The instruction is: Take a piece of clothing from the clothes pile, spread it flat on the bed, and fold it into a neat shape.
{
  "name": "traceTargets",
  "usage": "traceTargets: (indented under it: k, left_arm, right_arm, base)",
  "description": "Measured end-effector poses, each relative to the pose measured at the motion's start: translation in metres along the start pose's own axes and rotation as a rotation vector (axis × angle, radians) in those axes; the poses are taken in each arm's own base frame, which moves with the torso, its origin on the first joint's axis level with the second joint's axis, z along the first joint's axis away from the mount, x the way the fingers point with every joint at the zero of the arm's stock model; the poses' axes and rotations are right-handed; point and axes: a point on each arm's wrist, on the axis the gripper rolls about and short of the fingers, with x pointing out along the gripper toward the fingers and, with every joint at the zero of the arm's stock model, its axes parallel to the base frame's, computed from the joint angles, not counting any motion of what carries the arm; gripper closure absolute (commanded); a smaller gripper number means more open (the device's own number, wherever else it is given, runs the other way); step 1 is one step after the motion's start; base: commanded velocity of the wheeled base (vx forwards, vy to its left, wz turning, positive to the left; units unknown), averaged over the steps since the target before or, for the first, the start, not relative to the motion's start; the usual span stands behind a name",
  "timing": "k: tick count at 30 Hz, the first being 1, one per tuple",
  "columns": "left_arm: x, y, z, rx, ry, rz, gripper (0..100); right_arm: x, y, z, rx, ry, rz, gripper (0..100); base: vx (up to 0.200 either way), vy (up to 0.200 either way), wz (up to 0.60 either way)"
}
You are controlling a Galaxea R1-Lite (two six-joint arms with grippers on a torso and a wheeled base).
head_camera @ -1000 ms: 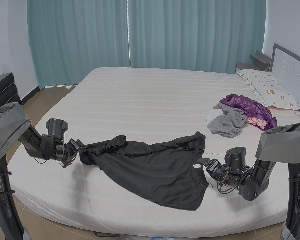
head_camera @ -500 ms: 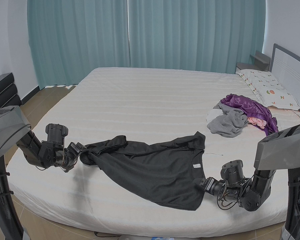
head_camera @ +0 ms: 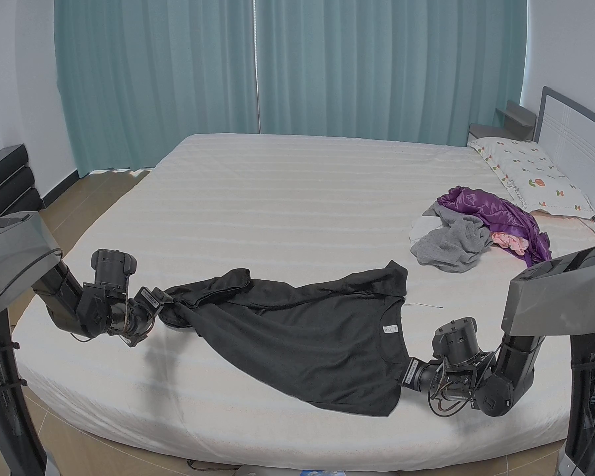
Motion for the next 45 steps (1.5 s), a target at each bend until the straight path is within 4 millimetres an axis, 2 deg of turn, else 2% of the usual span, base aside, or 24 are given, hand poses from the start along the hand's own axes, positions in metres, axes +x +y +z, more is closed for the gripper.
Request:
traceTargets:
  k: [5, 9, 21, 26, 33, 34, 39, 45]
  left_arm:
    - [-0.002, -0.002, -0.005, 0.011, 0.011, -0.003, 0]
    - [-0.002, -0.002, -0.006, 0.013, 0.013, -0.002, 0]
    - [-0.001, -0.002, -0.012, 0.014, 0.026, 0.004, 0]
    - [0.0, -0.003, -0.013, 0.004, 0.021, -0.004, 0]
    - [0.001, -0.003, -0.014, 0.0, 0.018, -0.007, 0]
    - [0.002, -0.002, -0.014, -0.001, 0.019, -0.006, 0]
    - [0.003, -0.002, -0.014, -0.002, 0.019, -0.003, 0]
    - [0.004, -0.001, -0.014, -0.002, 0.02, -0.002, 0]
  right_arm:
    - [0.005, 0.003, 0.008, -0.012, -0.039, 0.014, 100]
    - [0.007, 0.009, 0.024, 0.001, -0.092, 0.043, 100]
    - [0.023, 0.038, 0.1, 0.053, -0.265, 0.117, 100]
    - [0.04, 0.049, 0.125, 0.064, -0.327, 0.124, 100]
    - [0.073, 0.056, 0.145, 0.074, -0.39, 0.102, 100]
    - [0.078, 0.056, 0.146, 0.076, -0.399, 0.095, 0]
    - [0.098, 0.053, 0.145, 0.075, -0.407, 0.075, 0]
    - [0.097, 0.049, 0.143, 0.077, -0.394, 0.067, 0]
  base:
    - [0.0, 0.0, 0.0]
    - [0.0, 0.0, 0.0]
    - [0.0, 0.0, 0.0]
    - [0.0, 0.0, 0.0]
    - [0.0, 0.0, 0.0]
    - [0.0, 0.0, 0.0]
    - [0.0, 0.0, 0.0]
    - [0.0, 0.0, 0.0]
